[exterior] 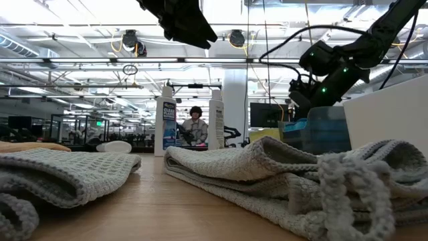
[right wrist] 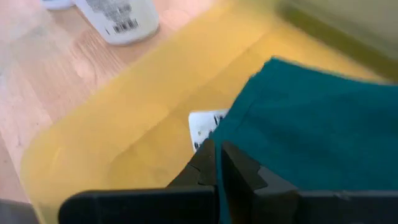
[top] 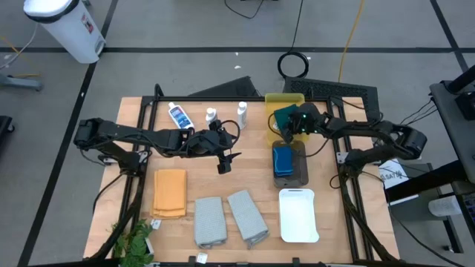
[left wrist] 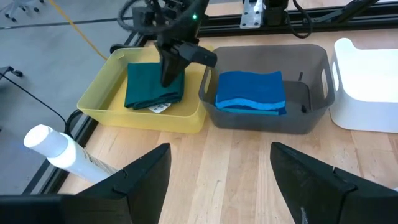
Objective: Pick & Place Kitchen Items
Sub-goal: Put the green towel into the yellow bin, then put the right gray towel into the yellow bin
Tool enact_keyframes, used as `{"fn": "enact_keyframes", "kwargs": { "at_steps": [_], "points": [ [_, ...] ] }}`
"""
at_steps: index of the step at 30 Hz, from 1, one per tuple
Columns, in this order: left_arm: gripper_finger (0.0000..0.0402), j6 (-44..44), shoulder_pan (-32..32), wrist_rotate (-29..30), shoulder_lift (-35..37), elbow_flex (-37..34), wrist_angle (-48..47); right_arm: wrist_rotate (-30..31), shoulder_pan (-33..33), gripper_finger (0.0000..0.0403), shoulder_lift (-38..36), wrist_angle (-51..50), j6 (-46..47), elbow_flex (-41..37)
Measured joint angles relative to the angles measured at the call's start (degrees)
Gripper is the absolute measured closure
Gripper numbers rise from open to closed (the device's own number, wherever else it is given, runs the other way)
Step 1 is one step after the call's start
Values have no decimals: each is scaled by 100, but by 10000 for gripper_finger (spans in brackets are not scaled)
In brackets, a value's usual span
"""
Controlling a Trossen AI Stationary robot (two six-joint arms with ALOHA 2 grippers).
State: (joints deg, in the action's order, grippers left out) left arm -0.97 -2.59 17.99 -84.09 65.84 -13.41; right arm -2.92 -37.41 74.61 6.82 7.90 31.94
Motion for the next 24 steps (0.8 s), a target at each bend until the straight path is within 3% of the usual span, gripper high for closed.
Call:
{"fn": "enact_keyframes", "kwargs": {
  "at_steps": [9, 17, 24],
  "points": [
    [128, 702, -15, -67, 0, 0, -63, 6, 0, 403, -225, -12, -15, 0],
    [128, 1764, -21, -1159, -20, 0, -1078, -13, 0, 403, -230, -19, -2, 0],
    [128, 2443, -107, -1742, -659, 0, -1478, -17, 2, 403, -230, -19, 41, 0]
  ]
}}
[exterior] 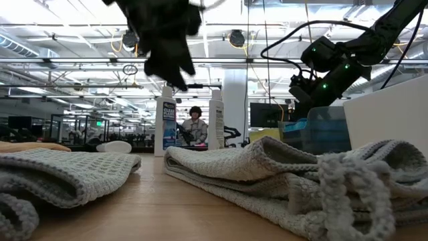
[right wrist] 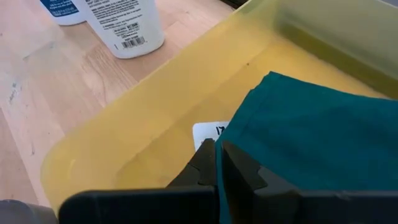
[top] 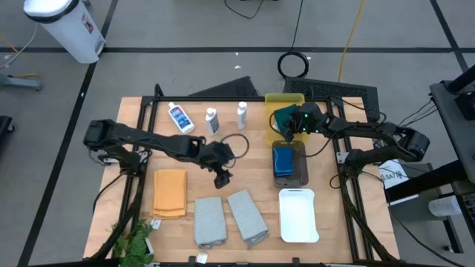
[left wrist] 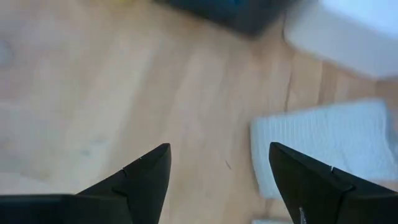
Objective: Pick & Place Kitchen Items
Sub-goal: Put the right gray towel into the yellow bin
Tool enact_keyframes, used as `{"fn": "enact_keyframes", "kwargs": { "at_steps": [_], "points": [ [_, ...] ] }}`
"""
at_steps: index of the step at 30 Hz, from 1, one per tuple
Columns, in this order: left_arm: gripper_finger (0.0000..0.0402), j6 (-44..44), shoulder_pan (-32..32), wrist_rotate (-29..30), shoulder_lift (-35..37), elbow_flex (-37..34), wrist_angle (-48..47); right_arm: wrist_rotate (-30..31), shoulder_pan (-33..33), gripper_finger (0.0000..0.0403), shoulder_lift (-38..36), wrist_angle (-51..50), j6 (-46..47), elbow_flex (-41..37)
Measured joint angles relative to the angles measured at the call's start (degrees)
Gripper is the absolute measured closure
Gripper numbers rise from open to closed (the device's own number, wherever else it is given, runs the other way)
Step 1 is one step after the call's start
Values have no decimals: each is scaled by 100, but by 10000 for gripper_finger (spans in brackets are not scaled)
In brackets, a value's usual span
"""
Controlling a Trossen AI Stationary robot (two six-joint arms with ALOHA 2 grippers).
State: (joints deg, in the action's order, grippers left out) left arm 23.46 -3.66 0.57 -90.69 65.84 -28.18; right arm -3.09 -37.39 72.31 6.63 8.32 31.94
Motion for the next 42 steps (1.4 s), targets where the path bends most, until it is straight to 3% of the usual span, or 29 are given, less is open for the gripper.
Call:
{"fn": "enact_keyframes", "kwargs": {
  "at_steps": [9, 17, 22, 31, 35, 42],
  "points": [
    [128, 101, -98, -1404, -1370, 0, 221, -2, 114, 403, 0, 3, -24, 0],
    [128, 44, -135, -2592, -2089, 20, 989, 2, 114, 403, 0, 44, -42, 4],
    [128, 22, -141, -3006, -2293, 24, 1431, 2, 112, 403, -2, 42, -33, 4],
    [135, 88, -263, -2940, -2307, 15, 1333, 2, 112, 403, -2, 43, -39, 4],
    [189, 103, -336, -2794, -2314, 11, 1328, 3, 112, 403, -2, 44, -42, 4],
    [351, -13, -356, -2487, -2323, 2, 1297, 2, 112, 403, -2, 43, -42, 4]
  ]
}}
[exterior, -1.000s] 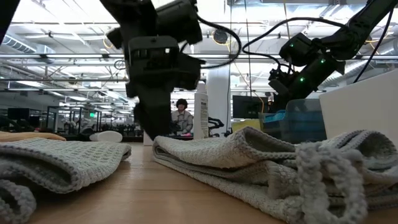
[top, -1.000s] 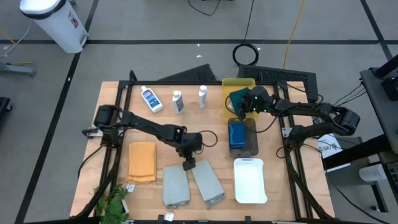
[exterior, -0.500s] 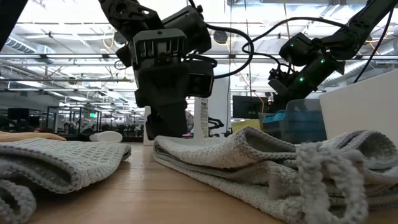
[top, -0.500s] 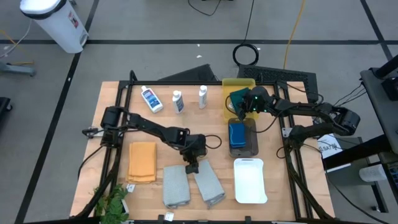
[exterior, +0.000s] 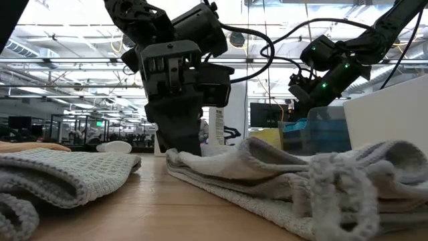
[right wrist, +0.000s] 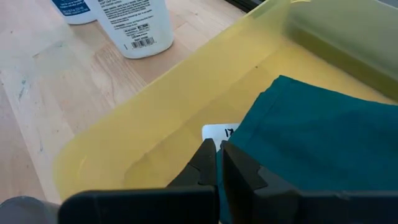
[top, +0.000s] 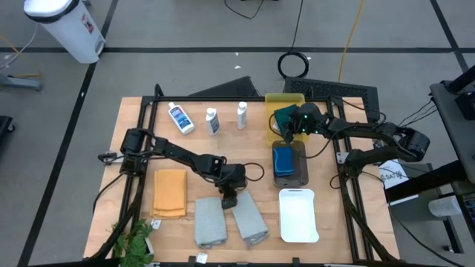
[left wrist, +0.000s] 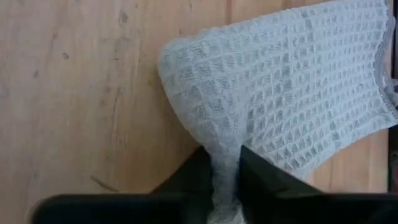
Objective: Pick & Place Kitchen Items
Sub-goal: Put the right gray towel into the yellow bin
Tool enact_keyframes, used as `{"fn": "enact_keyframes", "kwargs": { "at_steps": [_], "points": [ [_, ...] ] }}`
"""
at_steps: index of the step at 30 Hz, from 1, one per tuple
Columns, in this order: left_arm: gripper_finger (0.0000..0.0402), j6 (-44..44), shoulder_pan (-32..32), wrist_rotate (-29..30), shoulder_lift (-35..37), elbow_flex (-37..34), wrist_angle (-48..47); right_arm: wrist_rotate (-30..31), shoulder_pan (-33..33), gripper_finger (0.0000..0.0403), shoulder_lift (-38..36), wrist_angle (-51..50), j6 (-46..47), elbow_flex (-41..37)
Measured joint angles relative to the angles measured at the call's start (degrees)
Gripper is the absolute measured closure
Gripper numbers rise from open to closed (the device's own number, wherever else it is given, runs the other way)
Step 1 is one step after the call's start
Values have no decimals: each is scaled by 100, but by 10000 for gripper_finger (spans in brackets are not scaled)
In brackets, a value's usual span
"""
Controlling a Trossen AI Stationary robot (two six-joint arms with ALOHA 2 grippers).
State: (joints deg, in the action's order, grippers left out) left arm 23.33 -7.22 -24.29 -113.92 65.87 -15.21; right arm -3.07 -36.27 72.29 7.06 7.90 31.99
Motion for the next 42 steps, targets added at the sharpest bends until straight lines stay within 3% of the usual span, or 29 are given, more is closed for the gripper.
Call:
{"fn": "enact_keyframes", "kwargs": {
  "at_steps": [2, 5, 13, 17, 20, 26, 35, 42],
  "points": [
    [382, -78, 44, 9, 32, -2, -36, 0, 0, 403, 0, -1, 0, 0],
    [381, -173, 72, 378, 226, -9, -341, 0, 0, 403, 0, 2, 0, 0],
    [390, -1008, -19, 2950, 1174, 517, -1910, 0, 0, 403, 0, 220, 0, 0],
    [384, -1449, -76, 4080, 1508, 928, -2118, 0, 0, 403, 0, 221, 0, 0],
    [384, -1848, -81, 4599, 1599, 1250, -2095, 0, 0, 403, 0, 285, -2, 0],
    [390, -2887, -81, 4986, 1601, 1451, -1744, -11, 193, 403, -266, 506, -148, 0],
    [390, -2764, -64, 5125, 1537, 1410, -1879, -20, 1247, 393, -852, 1033, -879, 0],
    [385, -2587, -64, 5128, 1521, 1412, -1806, -16, 2234, 313, -655, 2102, -1006, -2]
  ]
}}
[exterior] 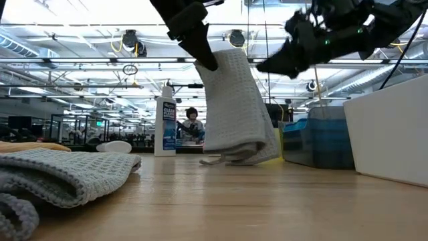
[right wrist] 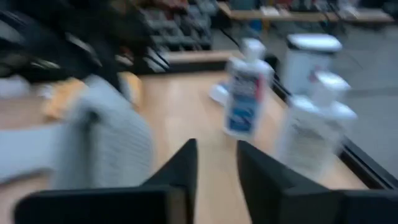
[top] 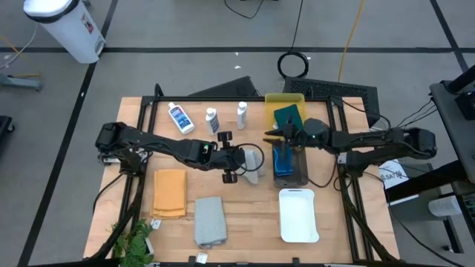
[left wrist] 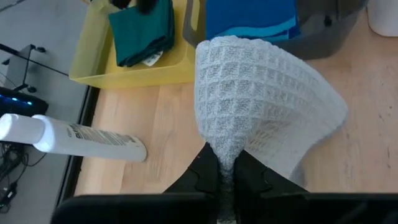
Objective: Pick & Place Kitchen Items
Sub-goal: Put the right gray towel into the yellow bin
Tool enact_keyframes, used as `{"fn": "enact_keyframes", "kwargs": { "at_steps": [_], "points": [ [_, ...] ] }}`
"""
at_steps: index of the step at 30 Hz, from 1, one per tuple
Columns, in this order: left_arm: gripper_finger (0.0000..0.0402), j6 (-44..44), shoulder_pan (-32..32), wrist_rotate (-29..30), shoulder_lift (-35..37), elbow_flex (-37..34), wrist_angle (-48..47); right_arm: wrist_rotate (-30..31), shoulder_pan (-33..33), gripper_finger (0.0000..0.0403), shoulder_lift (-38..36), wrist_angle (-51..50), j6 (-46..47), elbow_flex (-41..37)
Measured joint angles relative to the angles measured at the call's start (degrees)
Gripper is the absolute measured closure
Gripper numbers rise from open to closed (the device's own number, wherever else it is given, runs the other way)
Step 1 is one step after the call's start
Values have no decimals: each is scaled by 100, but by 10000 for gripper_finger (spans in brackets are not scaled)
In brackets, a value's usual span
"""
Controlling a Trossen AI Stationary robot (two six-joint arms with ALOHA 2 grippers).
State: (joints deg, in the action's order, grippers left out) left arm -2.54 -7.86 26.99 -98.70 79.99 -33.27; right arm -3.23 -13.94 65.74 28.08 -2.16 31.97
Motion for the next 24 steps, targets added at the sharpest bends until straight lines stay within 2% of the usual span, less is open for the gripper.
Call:
{"fn": "enact_keyframes", "kwargs": {
  "at_steps": [3, 5, 8, 10, 15, 24],
  "points": [
    [389, -2, 0, -20, -72, 2, -58, 10, 379, 253, 65, 428, 108, 37],
    [390, -22, 17, -85, -167, 0, 7, 16, 600, 212, 74, 305, 147, 189],
    [389, -97, 80, -148, -200, -2, -68, 39, 868, 161, 67, -310, 191, 671],
    [384, -99, 125, -144, -223, 3, 38, 41, 950, 140, 73, -1076, 191, 1131],
    [387, -150, 207, -193, -248, 2, 32, 42, 955, 132, 474, -2926, 218, 2291],
    [382, -136, 225, -294, -244, 2, 35, 5, 955, 157, 1652, -3962, 147, 3198]
  ]
}}
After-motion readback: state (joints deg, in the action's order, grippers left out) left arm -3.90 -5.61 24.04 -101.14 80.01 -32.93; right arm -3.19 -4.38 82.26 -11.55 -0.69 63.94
